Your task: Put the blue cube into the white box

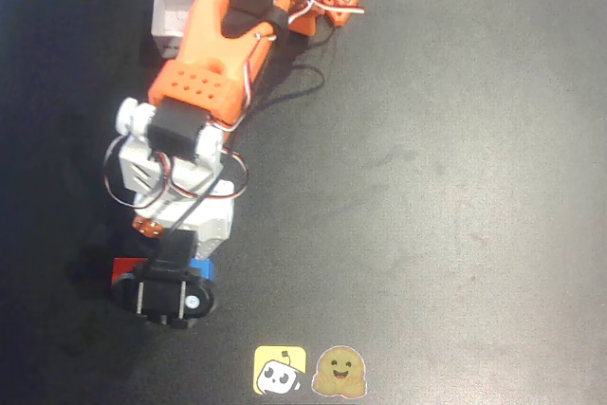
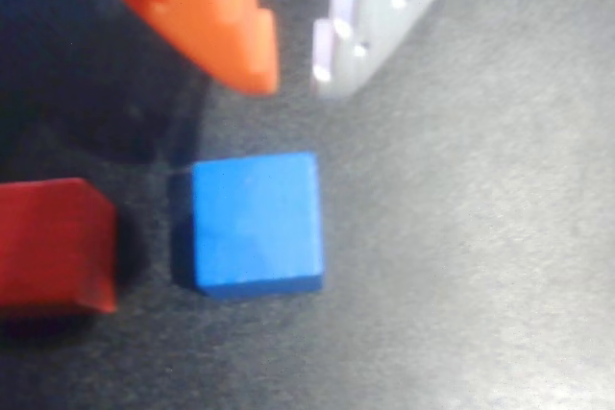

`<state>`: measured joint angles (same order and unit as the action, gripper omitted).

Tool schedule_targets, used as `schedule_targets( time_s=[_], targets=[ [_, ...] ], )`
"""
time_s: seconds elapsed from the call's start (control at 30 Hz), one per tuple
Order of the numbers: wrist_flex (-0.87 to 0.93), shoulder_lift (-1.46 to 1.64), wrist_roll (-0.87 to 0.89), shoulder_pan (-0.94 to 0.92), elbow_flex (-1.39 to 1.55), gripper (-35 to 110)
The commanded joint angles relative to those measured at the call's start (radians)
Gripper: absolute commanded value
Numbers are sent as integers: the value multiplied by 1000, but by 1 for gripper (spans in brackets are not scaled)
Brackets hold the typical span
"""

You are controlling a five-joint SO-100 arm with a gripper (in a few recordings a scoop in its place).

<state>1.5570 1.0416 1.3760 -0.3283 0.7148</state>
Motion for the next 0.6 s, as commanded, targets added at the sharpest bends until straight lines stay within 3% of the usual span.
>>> schedule_targets(
  time_s=[0.0, 0.57],
  targets=[
    [0, 2, 12, 21, -29, 2],
    [-77, -52, 5, -49, 75, 8]
  ],
)
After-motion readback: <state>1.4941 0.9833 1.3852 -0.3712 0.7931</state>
